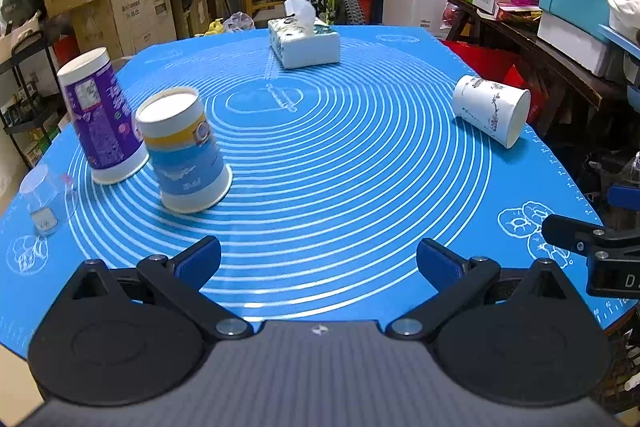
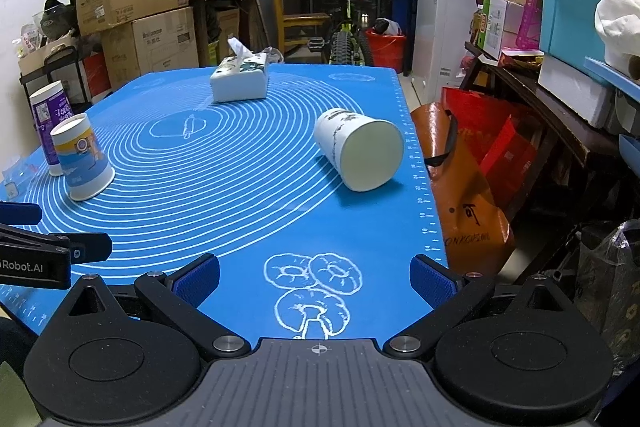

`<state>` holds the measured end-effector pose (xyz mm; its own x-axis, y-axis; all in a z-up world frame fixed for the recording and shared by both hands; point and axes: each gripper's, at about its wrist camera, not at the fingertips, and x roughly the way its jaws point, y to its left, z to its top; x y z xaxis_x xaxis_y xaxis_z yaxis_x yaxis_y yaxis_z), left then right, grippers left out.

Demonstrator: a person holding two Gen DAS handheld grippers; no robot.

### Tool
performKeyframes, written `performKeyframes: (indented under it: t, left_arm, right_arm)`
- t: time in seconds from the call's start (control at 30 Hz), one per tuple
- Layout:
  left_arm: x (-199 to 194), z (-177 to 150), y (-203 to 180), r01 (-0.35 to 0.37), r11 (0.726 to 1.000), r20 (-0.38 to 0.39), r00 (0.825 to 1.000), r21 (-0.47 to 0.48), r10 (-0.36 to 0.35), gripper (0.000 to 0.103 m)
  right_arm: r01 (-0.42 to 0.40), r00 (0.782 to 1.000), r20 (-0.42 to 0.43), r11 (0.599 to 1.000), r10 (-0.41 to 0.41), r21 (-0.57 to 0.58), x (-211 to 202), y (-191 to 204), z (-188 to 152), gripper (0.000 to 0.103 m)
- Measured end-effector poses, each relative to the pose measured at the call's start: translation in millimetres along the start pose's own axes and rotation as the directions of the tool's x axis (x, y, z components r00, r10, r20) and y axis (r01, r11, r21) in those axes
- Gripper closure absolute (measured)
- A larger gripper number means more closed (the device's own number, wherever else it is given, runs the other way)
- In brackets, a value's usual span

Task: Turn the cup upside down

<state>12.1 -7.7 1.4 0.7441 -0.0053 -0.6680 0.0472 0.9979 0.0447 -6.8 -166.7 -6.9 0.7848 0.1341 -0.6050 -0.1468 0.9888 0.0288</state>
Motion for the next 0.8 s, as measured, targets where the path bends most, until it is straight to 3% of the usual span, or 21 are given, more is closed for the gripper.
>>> performKeyframes:
  t: [0.3, 0.8]
  left_arm:
    - [17.5, 48.8, -40.2, 0.049, 0.998, 0.057, 0.997, 0.035, -0.051, 0.000]
    - [124.5, 127.5, -117.0, 0.231, 0.969, -0.017, 0.972, -0.089, -0.233, 0.000]
  right_arm:
    - [0.063, 0.997, 0.040, 0.997, -0.066, 0.052, 8.4, -32.4, 12.3, 0.002]
    - [0.172, 0.984, 0.012, 0.973, -0.176, 0.157, 34.1, -111.9, 16.7, 0.002]
